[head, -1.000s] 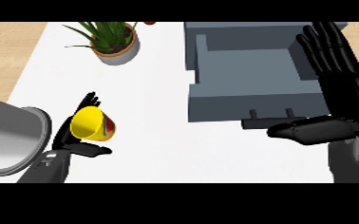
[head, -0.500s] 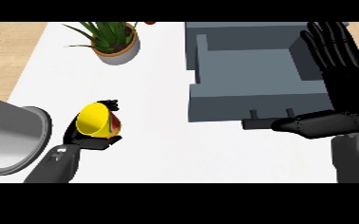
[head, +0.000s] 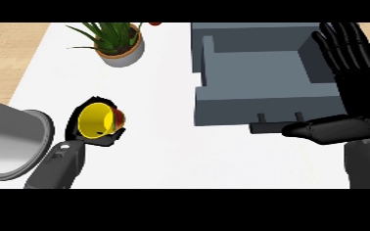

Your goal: Pick up the cup, place it into the drawer and close the drawer

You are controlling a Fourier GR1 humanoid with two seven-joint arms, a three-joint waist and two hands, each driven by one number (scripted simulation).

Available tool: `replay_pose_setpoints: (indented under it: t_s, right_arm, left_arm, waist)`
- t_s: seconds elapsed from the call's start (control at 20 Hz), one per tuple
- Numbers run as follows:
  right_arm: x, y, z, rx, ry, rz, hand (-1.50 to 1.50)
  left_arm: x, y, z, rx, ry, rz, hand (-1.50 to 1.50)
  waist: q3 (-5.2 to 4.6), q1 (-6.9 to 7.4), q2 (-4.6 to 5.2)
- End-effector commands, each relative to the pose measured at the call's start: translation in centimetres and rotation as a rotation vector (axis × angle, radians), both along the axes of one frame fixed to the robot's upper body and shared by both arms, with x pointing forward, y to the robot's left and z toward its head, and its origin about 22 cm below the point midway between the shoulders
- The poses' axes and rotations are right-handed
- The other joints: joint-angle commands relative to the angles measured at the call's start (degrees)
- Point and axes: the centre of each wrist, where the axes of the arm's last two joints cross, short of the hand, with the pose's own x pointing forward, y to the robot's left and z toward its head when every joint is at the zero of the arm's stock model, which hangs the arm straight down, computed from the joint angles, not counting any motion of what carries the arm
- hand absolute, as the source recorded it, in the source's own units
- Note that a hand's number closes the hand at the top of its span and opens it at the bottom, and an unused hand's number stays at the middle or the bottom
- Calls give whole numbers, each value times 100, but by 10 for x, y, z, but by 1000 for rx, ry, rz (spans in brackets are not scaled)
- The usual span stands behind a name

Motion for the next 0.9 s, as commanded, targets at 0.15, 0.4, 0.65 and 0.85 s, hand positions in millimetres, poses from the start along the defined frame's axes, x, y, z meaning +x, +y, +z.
replay_pose_setpoints:
  t_s: [0.15,0.4,0.65,0.85]
  right_arm:
    - [-3,2,-5,17,-1,-11,-150]
    - [-7,-21,-8,1,6,-26,-150]
    - [-7,-5,-1,-28,29,-16,-150]
    - [-14,-20,-4,-7,29,-57,-150]
  left_arm:
    - [-2,-29,-10,-134,-199,248,150]
    - [29,-45,16,-166,-274,178,150]
    - [62,-66,56,-149,-289,39,150]
    - [97,-113,117,-139,-297,-29,150]
  waist:
    - [13,97,-33]
    - [21,72,-44]
    - [29,177,-85]
    - [39,242,-134]
